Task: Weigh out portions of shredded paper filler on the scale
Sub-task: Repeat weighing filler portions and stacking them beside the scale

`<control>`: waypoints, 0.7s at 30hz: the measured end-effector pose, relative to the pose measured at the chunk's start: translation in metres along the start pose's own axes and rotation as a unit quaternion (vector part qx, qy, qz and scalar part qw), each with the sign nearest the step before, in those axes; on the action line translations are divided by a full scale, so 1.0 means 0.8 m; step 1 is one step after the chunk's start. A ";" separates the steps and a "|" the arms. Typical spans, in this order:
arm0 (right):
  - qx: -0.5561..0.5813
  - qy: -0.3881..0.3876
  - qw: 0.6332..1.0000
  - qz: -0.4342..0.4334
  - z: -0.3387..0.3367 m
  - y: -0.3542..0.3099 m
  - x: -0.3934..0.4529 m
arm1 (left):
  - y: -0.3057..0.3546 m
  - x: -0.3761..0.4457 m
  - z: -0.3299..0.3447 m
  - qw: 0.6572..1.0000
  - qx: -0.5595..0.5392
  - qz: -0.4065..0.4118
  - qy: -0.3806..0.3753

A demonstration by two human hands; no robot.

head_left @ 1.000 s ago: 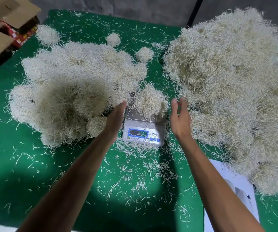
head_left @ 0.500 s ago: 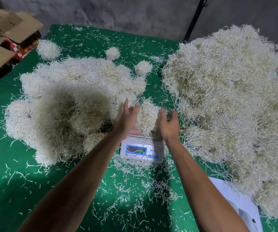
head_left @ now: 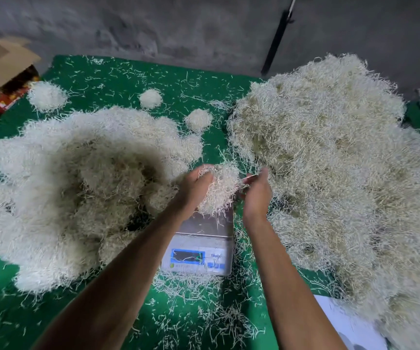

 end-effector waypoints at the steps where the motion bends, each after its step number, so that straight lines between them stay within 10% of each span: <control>1: -0.025 0.003 0.999 -0.046 0.000 -0.005 0.000 | 0.005 -0.001 0.003 1.000 0.007 0.003 -0.011; 8: -0.159 -0.119 0.979 -0.045 0.000 -0.021 0.015 | 0.016 -0.012 0.022 0.996 0.023 0.024 -0.087; 21: -0.005 -0.019 0.991 0.131 -0.035 -0.042 0.059 | 0.014 -0.037 0.003 0.987 -0.106 -0.115 -0.032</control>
Point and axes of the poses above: each hand's wrist, its own x-axis towards the middle knuckle, its own z-axis out of the palm, y = z × x, the point moved 1 cm from there along x, towards the middle knuckle, and after that the axes turned 4 degrees about -y, right-handed, at the moved point
